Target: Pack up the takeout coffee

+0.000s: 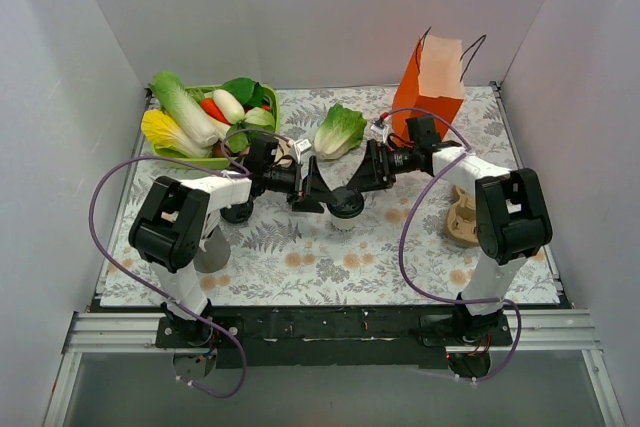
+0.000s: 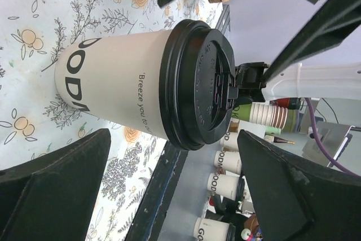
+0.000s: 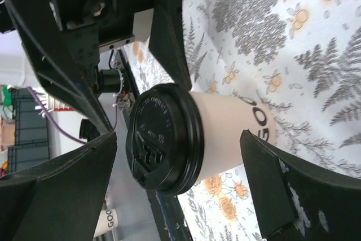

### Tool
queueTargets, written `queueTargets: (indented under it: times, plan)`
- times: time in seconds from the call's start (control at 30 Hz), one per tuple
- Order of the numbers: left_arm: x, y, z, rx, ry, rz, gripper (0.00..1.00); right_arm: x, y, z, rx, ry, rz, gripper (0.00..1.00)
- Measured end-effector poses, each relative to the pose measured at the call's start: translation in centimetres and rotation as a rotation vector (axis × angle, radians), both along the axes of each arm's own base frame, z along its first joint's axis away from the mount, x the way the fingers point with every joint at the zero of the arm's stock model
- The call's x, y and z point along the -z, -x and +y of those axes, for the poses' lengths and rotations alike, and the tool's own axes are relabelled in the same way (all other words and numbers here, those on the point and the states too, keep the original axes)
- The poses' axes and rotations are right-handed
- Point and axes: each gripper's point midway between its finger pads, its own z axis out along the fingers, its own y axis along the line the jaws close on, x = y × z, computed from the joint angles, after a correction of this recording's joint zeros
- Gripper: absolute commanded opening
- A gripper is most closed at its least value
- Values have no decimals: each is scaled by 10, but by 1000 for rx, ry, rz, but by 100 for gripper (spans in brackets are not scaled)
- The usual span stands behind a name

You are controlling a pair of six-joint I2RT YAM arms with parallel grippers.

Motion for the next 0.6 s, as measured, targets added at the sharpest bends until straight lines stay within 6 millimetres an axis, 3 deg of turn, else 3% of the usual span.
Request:
queueTargets:
  times: [0.33, 0.6]
  plan:
    - [-7, -7, -7, -34, 48, 60, 95, -4, 35, -4, -79, -77, 36, 98]
    - [8, -10, -7, -74, 38, 146, 94, 8, 46, -7, -97, -82, 44, 98]
